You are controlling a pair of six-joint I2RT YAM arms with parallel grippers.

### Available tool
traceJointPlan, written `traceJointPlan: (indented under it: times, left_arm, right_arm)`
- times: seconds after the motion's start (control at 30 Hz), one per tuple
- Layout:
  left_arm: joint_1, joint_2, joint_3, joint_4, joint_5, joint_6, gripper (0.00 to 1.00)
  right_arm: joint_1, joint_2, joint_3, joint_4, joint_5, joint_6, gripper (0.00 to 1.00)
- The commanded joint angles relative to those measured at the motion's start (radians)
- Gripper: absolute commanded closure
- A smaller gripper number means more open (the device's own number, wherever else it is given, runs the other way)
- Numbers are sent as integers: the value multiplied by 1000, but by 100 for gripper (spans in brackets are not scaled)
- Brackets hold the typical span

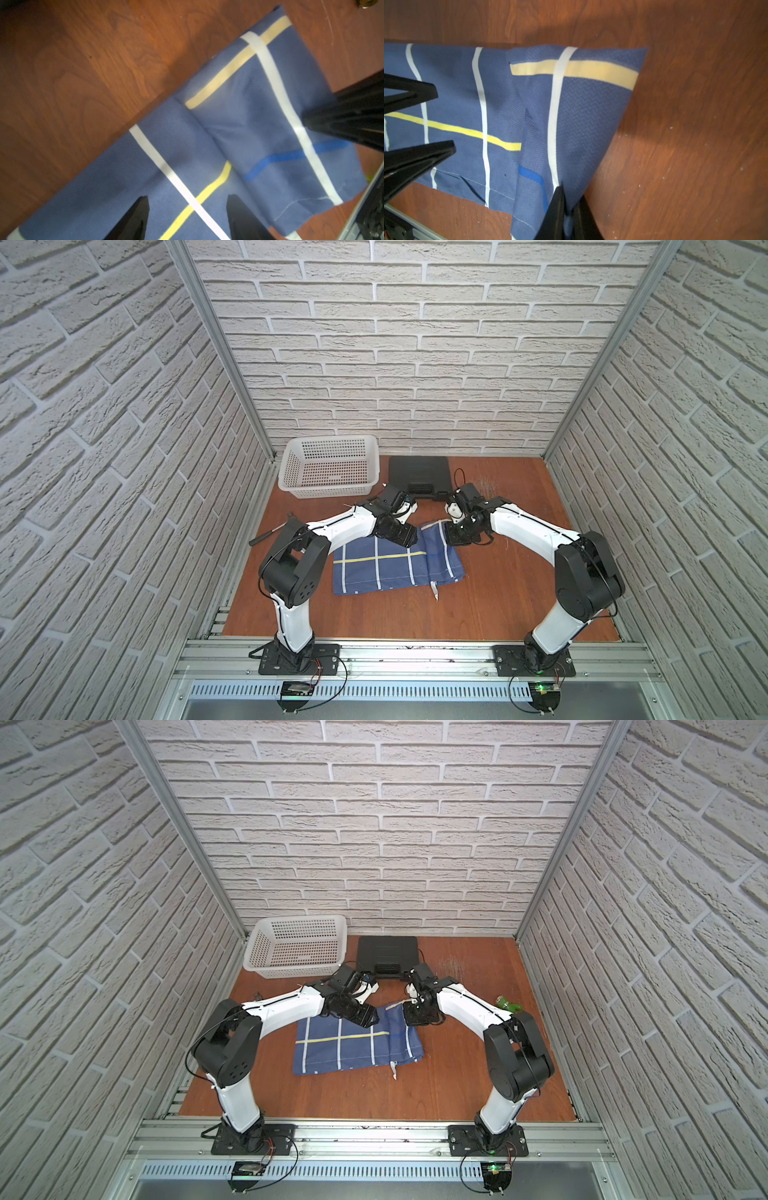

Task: Roll up the pillowcase
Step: Roll the pillowcase at the center of the board.

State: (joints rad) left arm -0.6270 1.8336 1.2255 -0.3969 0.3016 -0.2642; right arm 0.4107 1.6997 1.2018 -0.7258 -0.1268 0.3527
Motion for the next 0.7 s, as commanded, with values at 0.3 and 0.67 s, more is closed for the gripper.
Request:
traceJointPlan:
  times: [0.3,0.67]
  left_arm:
    - [60,-94,-96,38,36,14,36]
    - [112,-252,-195,0,36,-20,36]
  right_arm:
    - [166,42,163,-121,81,101,75]
    - [265,180,283,-38,-43,143,75]
